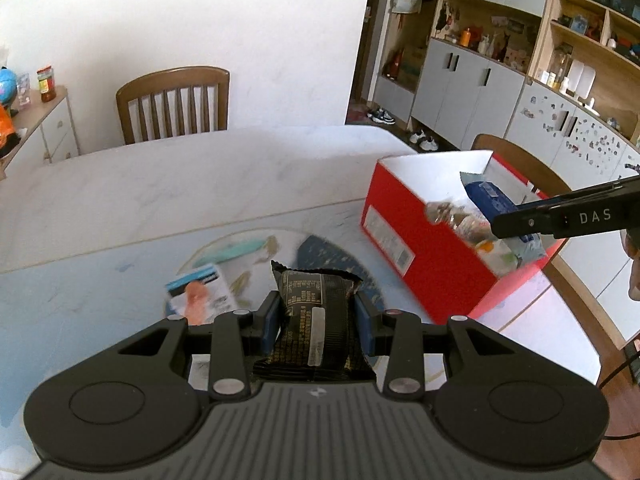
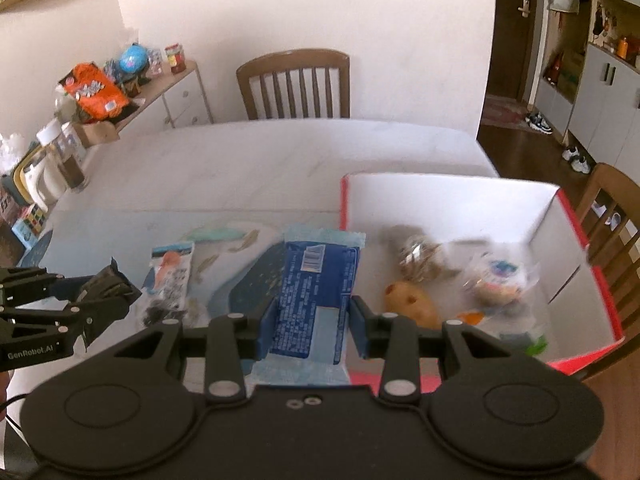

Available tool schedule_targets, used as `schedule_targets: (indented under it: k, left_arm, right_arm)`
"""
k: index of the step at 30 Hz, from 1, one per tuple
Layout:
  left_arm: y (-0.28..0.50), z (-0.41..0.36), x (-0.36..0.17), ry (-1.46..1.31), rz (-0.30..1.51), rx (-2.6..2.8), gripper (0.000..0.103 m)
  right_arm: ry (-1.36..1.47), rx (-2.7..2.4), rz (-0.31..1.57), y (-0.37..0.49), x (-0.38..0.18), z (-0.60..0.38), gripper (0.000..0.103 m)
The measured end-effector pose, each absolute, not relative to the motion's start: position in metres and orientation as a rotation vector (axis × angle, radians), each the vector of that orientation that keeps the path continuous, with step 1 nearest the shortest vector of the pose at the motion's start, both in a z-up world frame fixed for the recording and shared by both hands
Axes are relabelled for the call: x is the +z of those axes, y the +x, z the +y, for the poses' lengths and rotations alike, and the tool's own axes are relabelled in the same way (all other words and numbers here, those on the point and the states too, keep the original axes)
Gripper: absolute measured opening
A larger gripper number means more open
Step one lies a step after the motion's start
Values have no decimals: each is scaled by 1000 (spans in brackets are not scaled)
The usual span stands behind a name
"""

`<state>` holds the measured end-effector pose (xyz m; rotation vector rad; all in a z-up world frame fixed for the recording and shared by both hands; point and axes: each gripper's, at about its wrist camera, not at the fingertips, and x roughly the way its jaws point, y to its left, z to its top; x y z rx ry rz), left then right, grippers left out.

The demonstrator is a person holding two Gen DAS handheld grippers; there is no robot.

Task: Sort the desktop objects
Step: 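Lift and carry the black bag and blue packet over the red shoebox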

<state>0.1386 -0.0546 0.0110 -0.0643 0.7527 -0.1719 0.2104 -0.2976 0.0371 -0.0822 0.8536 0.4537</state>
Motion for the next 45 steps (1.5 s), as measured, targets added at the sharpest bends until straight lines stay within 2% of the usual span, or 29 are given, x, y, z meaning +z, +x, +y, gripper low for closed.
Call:
schedule_targets:
  k: [22, 45]
  left_arm:
    - [211, -182, 27, 26, 724, -288, 37]
    - [291, -268, -17, 157, 847, -424, 37]
  right_arm:
    - [-75, 369, 816, 258, 48, -413, 38]
    - [-155, 366, 914, 317, 3, -430, 38]
